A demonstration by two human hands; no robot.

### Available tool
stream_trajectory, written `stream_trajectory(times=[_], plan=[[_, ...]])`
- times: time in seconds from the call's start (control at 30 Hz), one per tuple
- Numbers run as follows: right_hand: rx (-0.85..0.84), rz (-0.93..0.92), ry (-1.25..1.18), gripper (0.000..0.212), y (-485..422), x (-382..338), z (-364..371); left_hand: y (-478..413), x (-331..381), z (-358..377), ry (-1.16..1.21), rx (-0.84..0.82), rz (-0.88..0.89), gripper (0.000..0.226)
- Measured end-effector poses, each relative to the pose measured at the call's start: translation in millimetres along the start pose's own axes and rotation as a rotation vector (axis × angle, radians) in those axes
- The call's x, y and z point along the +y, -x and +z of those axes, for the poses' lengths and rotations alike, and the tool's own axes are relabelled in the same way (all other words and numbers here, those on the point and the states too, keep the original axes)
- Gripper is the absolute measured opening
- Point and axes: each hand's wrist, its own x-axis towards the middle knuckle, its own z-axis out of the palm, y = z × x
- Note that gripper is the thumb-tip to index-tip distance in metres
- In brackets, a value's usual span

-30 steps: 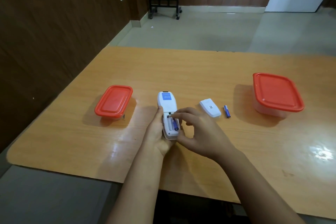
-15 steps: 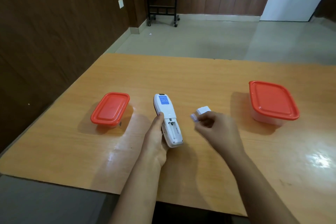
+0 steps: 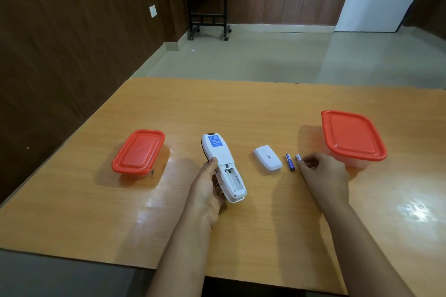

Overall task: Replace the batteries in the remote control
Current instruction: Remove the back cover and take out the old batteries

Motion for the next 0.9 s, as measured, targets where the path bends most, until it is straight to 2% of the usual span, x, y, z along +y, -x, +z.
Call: stream_trajectory(times=[0.07, 0.13, 0.23, 0.3, 0.33, 0.43, 0.53, 0.67, 0.73, 0.9], plan=[[0.02, -0.051, 0.07, 0.026, 4, -7, -2, 1, 1, 1, 0.005, 0.002, 0.001, 0.028], [0.02, -0.129, 0.007, 0.031, 14, -24, -4, 3, 1, 2, 0.009, 0.005, 0.01, 0.026], [-0.223, -0.247, -0.159, 0.036, 46, -59, 1, 2, 1, 4, 0.011, 0.023, 0.01, 0.028], [-0.415, -0.293, -0.161, 0.042, 69, -72, 9, 4, 1, 7, 0.021, 0.018, -0.027, 0.035], [-0.46, -0.309, -0.143, 0.043, 76, -75, 13, 6, 2, 10, 0.034, 0.008, -0.049, 0.038], [-0.448, -0.316, -0.123, 0.041, 79, -73, 18, 11, 3, 13, -0.01, -0.025, -0.068, 0.042], [-0.403, -0.277, -0.112, 0.032, 74, -68, 20, 12, 2, 11, -0.143, -0.014, 0.021, 0.043], [-0.298, -0.292, 0.054, 0.028, 71, -64, 28, 8, 4, 7, -0.273, 0.188, 0.282, 0.047], [-0.28, -0.274, 0.087, 0.029, 68, -66, 35, 8, 7, 6, -0.26, 0.23, 0.344, 0.042], [-0.303, -0.273, 0.129, 0.035, 65, -67, 48, 13, 9, 7, -0.209, 0.23, 0.298, 0.032]])
